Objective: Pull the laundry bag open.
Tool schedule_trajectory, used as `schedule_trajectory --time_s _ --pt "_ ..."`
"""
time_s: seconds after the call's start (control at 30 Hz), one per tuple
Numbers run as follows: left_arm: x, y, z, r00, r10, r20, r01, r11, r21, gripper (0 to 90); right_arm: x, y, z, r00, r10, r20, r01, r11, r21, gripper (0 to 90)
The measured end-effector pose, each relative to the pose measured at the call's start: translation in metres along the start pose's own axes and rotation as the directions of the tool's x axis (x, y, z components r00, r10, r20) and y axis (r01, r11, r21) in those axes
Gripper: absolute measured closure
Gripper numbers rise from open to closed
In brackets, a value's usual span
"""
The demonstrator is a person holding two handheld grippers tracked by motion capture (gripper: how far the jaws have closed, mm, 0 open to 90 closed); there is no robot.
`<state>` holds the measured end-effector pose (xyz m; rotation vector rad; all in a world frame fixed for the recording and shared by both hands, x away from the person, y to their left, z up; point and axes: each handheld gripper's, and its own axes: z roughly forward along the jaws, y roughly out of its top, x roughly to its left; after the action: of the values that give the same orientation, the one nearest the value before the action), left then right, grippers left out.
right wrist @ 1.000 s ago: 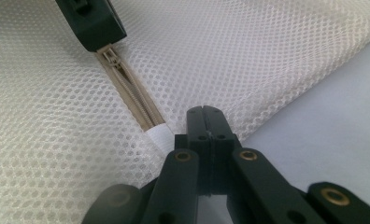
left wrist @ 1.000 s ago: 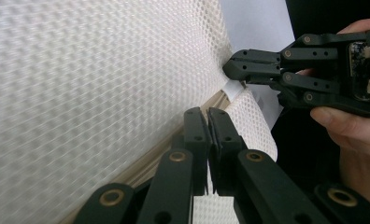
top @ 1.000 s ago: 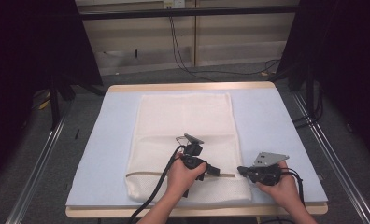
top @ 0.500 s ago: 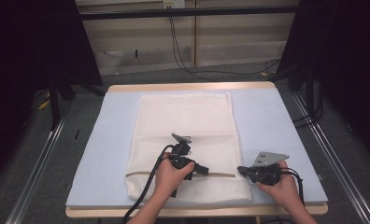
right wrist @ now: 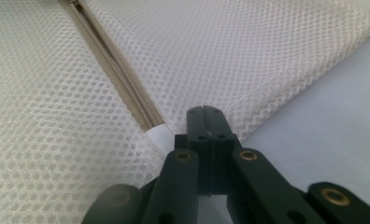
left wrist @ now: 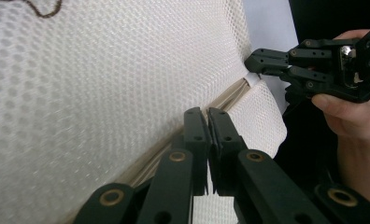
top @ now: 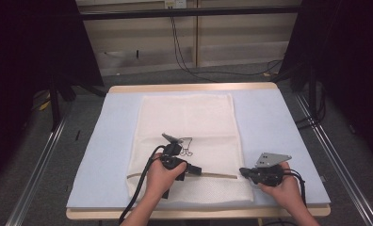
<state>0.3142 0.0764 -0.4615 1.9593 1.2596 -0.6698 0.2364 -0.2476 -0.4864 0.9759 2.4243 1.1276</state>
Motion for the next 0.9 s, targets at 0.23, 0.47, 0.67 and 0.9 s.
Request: schedule_trajectory --time_s 0.23,0.47,0.67,0.9 --pt "0.003 -0.002 -0.005 0.9999 -0.010 0.007 0.010 0.9999 -0.004 87.3 0.000 0.000 0.000 1.0000 0.003 0.002 -0.003 1.000 -0.001 90.0" --pt "0.007 -0.004 -0.014 0.9999 -0.014 -0.007 0.014 0.9999 -0.008 87.3 -0.001 0.000 0.000 0.9999 0.013 -0.010 -0.013 1.000 0.000 90.0" --pt "0.010 -0.006 -0.021 0.9999 -0.014 -0.005 0.013 0.9998 -0.011 87.3 0.000 0.000 0.000 0.9999 0.012 -0.007 -0.012 1.000 0.000 90.0" --pt "0.017 -0.009 -0.027 0.9994 -0.034 -0.011 0.034 0.9993 -0.019 87.3 0.000 0.000 0.000 0.9999 0.012 -0.004 -0.012 1.000 0.001 90.0"
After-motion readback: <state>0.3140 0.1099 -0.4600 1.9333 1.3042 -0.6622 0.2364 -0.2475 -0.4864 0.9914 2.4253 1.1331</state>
